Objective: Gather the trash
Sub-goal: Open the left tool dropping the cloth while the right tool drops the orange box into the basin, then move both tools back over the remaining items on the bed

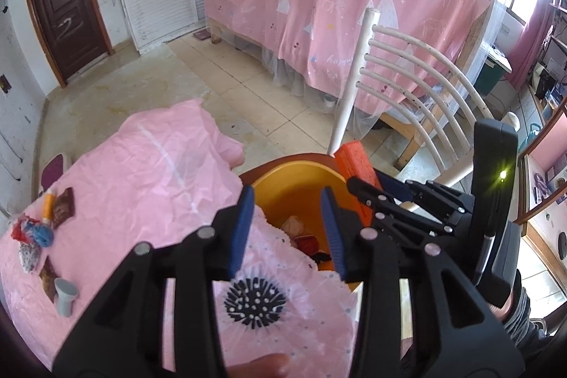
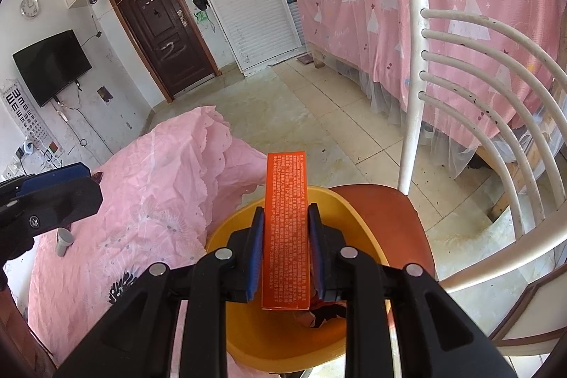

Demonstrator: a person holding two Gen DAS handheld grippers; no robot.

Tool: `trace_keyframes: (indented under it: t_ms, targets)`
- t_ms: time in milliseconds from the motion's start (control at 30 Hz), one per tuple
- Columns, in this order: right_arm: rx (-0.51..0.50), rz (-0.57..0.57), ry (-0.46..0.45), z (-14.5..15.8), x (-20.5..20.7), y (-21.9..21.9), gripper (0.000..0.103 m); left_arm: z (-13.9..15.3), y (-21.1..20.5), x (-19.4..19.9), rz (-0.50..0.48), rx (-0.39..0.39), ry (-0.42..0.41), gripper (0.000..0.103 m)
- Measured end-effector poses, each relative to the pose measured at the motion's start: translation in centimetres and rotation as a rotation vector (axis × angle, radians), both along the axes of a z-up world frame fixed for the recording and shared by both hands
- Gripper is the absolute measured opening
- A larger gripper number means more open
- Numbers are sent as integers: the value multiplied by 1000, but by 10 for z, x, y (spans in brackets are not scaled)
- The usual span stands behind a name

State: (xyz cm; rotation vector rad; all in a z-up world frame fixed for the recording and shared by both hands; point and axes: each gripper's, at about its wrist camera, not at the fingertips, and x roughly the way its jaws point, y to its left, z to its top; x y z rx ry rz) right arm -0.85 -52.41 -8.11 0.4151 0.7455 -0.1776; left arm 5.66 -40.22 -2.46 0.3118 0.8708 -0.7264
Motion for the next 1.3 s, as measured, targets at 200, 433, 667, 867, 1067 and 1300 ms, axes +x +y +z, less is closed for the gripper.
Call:
trace_keyframes:
  t_ms: [200, 433, 667, 867, 1067, 1300]
  targets:
    - [-22, 1, -4, 9, 4, 9, 19, 5, 17, 2, 21, -16, 1, 37]
    - [-50, 23, -6, 21, 11, 27, 20, 11, 43, 5, 47, -47, 4, 37]
    - [-80, 51, -8, 34, 24, 53, 22, 12, 75, 12, 85, -74, 17, 39]
    - [-111, 99, -4, 42, 38, 86, 24, 12, 111, 23, 138, -97, 24, 42]
    - [-134, 163, 1, 47, 56, 128, 29, 9, 151, 34, 209, -105, 43, 43]
    - [-153, 251, 17, 45, 73, 179, 38, 6, 199, 49, 294, -123, 71, 43]
